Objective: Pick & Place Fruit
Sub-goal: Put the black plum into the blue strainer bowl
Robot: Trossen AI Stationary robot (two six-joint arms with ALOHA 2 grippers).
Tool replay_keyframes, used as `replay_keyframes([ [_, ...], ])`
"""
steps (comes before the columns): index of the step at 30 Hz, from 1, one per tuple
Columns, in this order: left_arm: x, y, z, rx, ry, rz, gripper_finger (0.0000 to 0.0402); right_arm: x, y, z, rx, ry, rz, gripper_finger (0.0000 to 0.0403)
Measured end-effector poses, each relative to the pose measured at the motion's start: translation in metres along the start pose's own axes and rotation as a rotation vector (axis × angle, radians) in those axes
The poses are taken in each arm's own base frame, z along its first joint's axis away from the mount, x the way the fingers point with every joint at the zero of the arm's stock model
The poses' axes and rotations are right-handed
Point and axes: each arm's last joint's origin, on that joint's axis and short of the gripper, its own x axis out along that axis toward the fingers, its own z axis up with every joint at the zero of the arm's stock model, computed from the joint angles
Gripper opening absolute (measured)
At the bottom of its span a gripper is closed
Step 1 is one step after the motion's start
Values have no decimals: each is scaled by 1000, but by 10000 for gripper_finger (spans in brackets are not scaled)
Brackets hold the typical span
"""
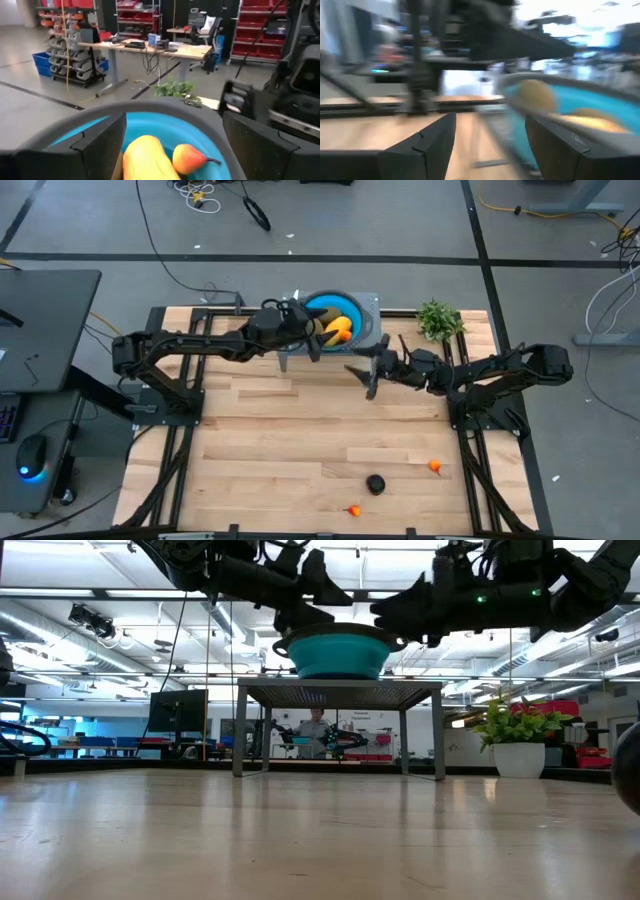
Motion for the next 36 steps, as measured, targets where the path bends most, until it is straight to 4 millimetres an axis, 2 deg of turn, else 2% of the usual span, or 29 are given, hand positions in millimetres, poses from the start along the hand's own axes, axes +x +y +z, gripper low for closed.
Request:
replay_keyframes([
  [5, -1, -8, -1, 39, 3, -20, 340, -1, 10, -7, 113, 74, 153, 250],
  [10, -2, -15, -1, 72, 3, -42, 340, -3, 17, -12, 110, 131, 173, 250],
  [16, -4, -23, -1, 17, 7, -79, 340, -3, 20, -11, 128, 131, 178, 250],
  [23, -7, -33, -3, 60, 43, -149, 340, -6, 32, -10, 179, 136, 223, 250],
  [32, -38, -40, 27, 124, 24, -122, 340, -14, 66, -5, 179, 146, 325, 250],
  [36, -56, -38, 40, 144, 31, -96, 340, -12, 82, -1, 168, 252, 368, 250],
])
